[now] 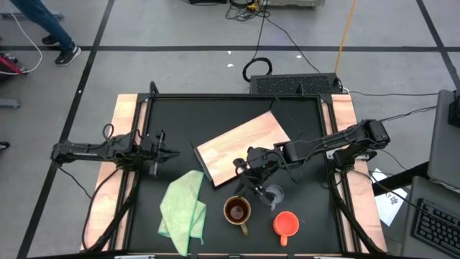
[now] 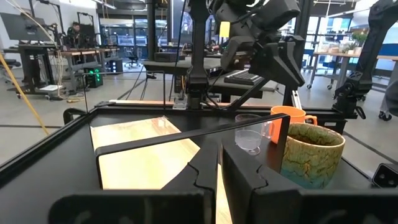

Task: Stack small to large cups/mugs on shelf
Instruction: Put the green mug on the shelf

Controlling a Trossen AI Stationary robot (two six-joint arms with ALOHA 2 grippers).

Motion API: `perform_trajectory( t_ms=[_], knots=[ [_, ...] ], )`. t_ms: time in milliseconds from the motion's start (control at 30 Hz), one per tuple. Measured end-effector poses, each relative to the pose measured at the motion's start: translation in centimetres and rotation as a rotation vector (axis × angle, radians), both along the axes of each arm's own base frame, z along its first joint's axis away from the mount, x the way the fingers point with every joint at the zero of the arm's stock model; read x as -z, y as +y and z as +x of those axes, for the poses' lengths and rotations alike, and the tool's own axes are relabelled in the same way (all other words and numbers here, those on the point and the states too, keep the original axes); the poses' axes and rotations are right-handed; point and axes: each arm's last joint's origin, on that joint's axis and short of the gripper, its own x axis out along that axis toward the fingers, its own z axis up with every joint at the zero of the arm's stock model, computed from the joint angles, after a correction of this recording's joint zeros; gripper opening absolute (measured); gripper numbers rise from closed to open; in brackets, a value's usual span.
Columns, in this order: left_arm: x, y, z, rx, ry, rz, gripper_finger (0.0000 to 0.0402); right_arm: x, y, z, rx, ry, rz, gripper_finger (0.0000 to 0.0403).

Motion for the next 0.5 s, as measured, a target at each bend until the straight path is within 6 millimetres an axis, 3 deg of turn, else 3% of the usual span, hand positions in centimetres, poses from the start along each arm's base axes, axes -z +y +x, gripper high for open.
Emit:
perform_trajectory(
  t_ms=[267, 500],
  knots=[
    [0.0, 0.0, 0.0, 0.0, 0.0, -0.001, 0.0024, 0.3, -0.1, 0.0, 0.085, 0.057, 0.014, 0.0191],
    [0.0, 0.0, 0.0, 0.0, 0.001, -0.002, 0.0024, 2.3, 0.2, 0.8, 0.092, 0.117, -0.012, 0.0216]
  ],
)
